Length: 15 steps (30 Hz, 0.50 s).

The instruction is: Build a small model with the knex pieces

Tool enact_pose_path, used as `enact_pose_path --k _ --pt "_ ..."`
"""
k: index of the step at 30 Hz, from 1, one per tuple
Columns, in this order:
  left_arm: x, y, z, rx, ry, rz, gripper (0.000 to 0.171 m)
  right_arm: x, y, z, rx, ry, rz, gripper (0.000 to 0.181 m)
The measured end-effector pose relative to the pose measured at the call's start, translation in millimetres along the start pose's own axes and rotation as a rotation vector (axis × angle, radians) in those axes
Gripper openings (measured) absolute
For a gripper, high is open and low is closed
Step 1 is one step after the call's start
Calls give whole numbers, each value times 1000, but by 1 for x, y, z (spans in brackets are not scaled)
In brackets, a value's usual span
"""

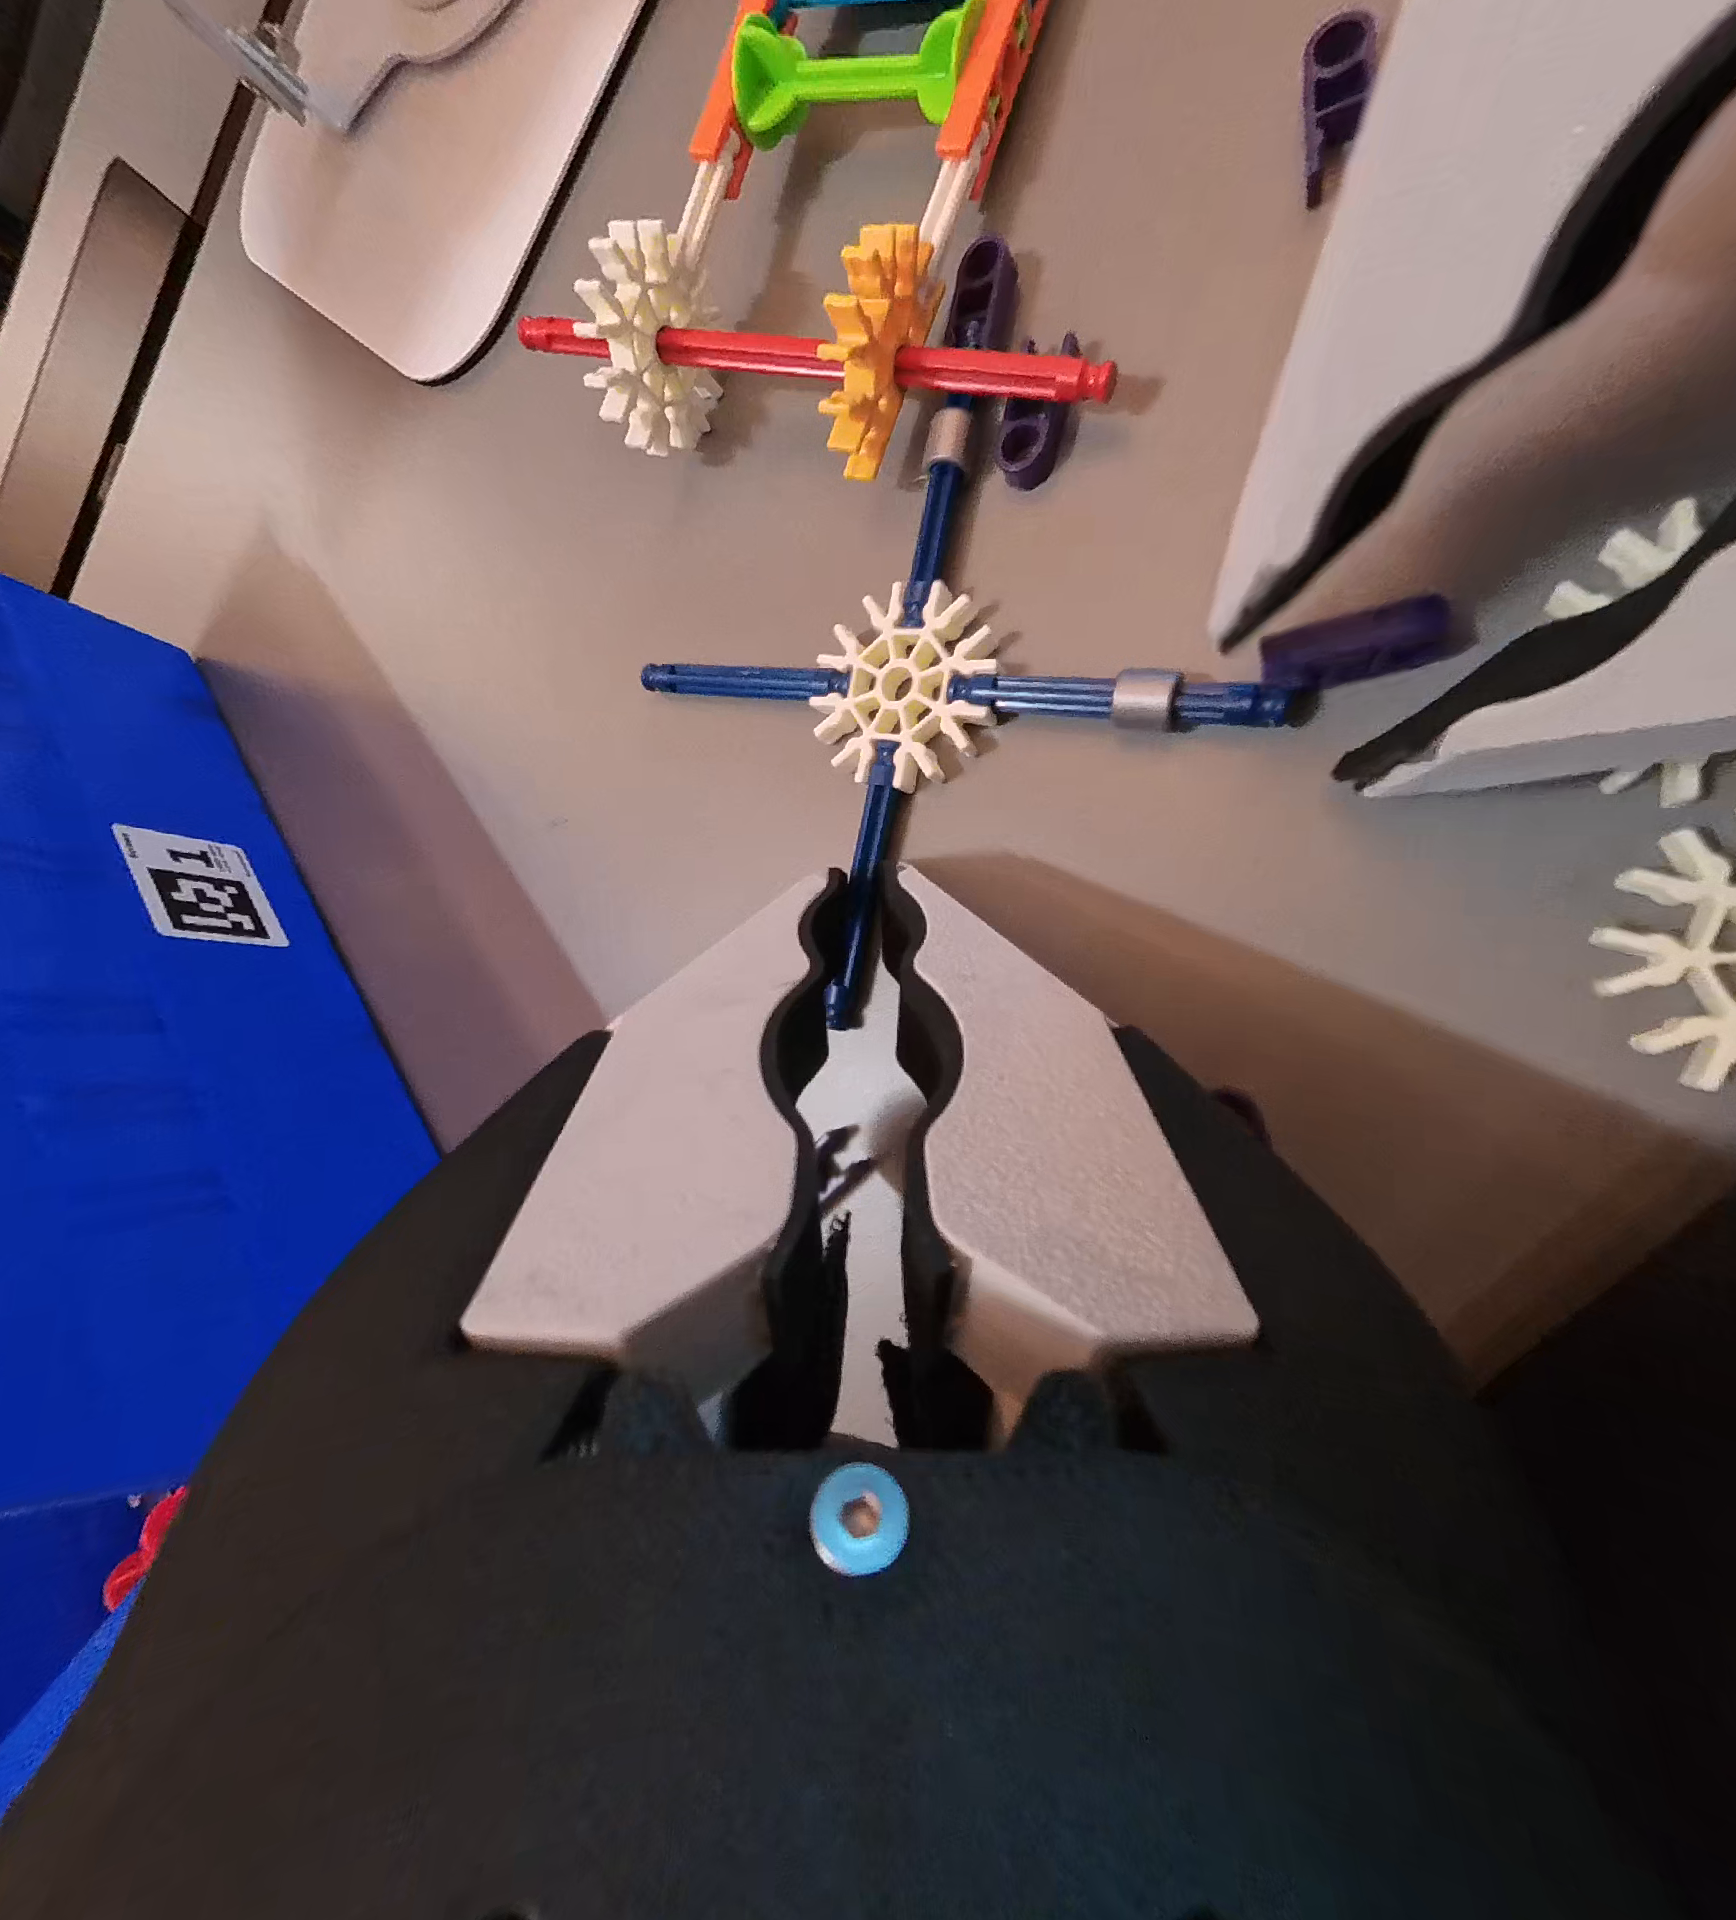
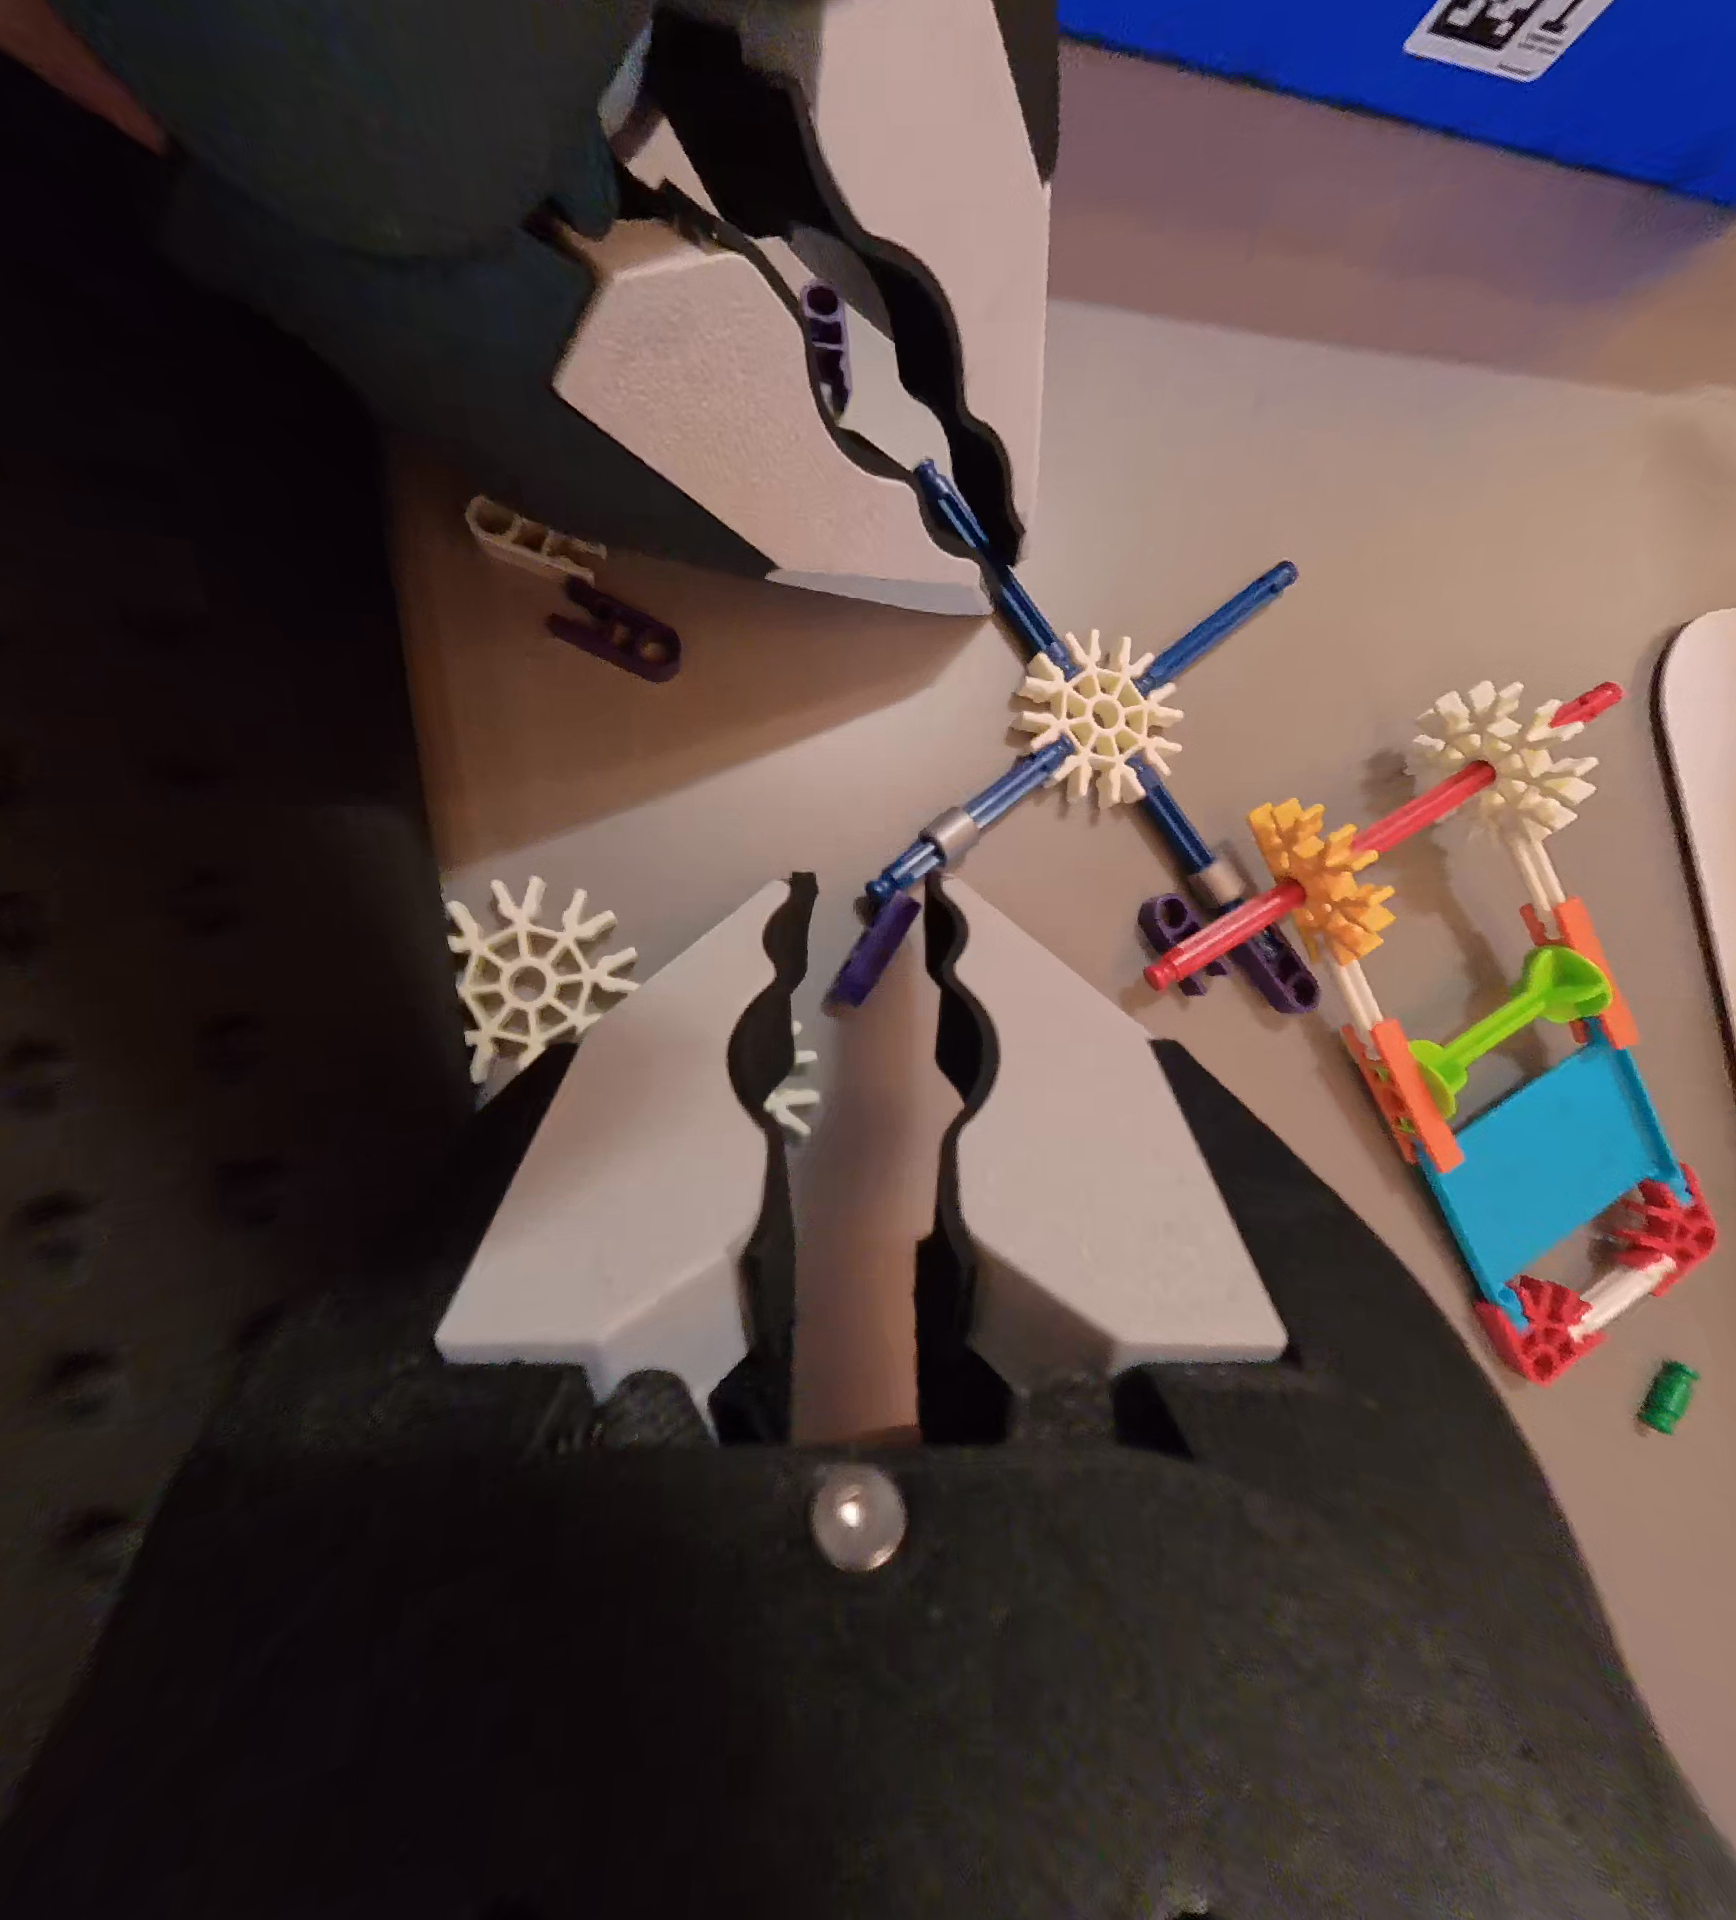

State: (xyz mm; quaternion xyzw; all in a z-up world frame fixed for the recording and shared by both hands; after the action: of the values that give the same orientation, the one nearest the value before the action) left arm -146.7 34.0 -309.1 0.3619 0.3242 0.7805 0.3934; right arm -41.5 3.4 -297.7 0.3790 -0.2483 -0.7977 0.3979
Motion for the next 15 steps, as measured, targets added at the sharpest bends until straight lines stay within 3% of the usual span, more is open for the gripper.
enact_pose_path --k 4,7,15 --pt "0 3 0 -25 14 -34 7 -6 5 -5 12 -21 -16 24" --pt "5 13 -4 -26 21 -34 19 -5 4 -12 33 -39 -1 22" --pt "-7 16 -10 -46 42 -196 12 -10 1 -17 39 -27 -34 4"
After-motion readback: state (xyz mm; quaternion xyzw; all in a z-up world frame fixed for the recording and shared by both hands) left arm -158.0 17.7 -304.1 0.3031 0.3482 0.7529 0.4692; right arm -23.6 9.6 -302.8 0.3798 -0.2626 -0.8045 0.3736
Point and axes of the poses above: each gripper's, where its closed fingertips meet, y back along the fingers, z out of its top, x = y × z across the jaws, the point moved 7 cm from there along y, back along the fingers, and after that the axes turned 12 degrees about -z, right-handed, at the moved point
